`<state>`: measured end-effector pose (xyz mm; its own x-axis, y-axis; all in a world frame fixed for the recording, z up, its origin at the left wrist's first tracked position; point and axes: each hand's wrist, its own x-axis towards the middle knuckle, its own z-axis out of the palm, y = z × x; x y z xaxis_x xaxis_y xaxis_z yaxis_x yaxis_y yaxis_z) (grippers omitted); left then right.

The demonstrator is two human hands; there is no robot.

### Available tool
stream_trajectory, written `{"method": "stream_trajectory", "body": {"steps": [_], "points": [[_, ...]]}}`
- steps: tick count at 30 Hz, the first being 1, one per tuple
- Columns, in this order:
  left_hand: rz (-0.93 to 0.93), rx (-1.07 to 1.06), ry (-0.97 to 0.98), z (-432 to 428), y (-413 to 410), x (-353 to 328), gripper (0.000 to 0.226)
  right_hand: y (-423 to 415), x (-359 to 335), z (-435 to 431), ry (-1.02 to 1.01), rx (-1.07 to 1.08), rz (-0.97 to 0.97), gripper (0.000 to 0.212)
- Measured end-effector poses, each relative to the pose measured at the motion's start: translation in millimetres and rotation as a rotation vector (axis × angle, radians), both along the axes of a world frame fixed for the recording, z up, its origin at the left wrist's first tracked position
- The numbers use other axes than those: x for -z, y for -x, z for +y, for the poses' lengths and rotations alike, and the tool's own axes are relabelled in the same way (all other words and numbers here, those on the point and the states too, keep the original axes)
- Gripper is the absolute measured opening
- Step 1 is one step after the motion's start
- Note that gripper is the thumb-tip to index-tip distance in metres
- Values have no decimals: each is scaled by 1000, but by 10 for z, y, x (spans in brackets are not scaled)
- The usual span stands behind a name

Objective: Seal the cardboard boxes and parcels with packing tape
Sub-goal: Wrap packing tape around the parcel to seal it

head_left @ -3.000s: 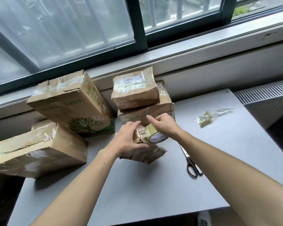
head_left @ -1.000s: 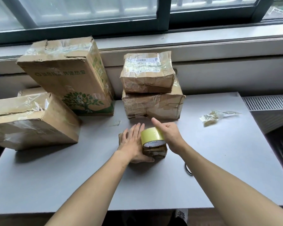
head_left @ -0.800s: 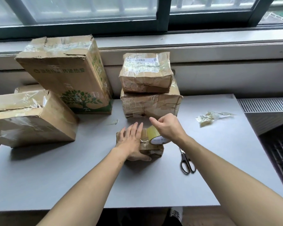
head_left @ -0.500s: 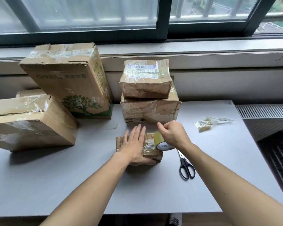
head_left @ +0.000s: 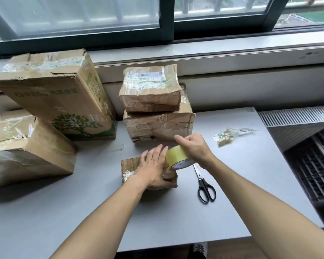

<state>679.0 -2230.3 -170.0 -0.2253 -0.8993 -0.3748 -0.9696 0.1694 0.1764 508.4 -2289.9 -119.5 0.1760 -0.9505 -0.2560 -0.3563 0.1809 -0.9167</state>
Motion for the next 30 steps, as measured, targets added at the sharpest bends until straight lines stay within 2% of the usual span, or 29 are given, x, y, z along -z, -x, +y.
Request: {"method": "stream_trajectory", "body": {"steps": [3,7,16,21,27,30], "points": [[-22,7,-5,6,17,-14,132,146,64,-9,49,-25,184,60],[-54,7,-10,-4,34,-10,127,112,242,23,124,-61,351,51],[-62,4,42,1,56,-7,121,282,205,-111,86,-110,460,49],[-56,-1,43,-5,57,4,119,402,286,-80,89,-46,529,53],[-75,0,69,-14,83,30,117,-105,494,93,175,-86,608,31],[-114,-14,-2,-37,124,5,123,-157,583,135,208,-105,700,33]]}}
